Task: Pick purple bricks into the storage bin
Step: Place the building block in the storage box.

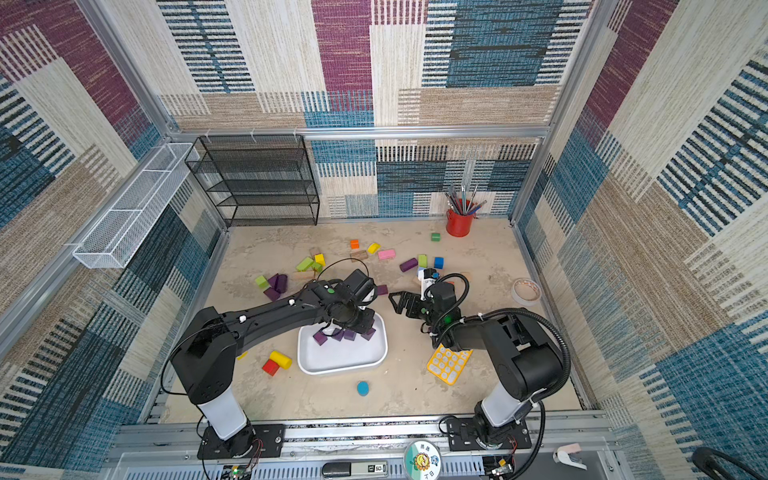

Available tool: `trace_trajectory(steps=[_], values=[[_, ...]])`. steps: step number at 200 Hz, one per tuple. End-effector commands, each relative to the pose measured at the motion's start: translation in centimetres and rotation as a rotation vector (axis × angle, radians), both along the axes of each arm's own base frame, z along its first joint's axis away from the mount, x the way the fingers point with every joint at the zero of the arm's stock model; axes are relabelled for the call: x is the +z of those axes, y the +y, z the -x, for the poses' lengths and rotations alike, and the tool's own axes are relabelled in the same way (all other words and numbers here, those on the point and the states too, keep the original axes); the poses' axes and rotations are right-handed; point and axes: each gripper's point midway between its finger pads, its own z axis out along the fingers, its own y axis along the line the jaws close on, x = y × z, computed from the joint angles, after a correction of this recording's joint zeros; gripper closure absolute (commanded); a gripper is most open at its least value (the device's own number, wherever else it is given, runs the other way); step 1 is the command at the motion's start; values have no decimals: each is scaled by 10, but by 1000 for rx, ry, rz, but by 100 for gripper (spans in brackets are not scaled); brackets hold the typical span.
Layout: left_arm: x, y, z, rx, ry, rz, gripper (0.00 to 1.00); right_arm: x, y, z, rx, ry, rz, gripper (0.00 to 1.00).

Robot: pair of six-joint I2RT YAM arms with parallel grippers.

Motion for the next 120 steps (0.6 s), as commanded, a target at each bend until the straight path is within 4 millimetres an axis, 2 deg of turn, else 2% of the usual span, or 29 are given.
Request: trace_trajectory(steps=[1,120], values=[[-3,-2,-5,-3,-20,-3,75,8,2,-5,6,-39,-10,1],[-26,0,-2,-17,-7,-71,75,7,4,-5,16,-36,-12,1]])
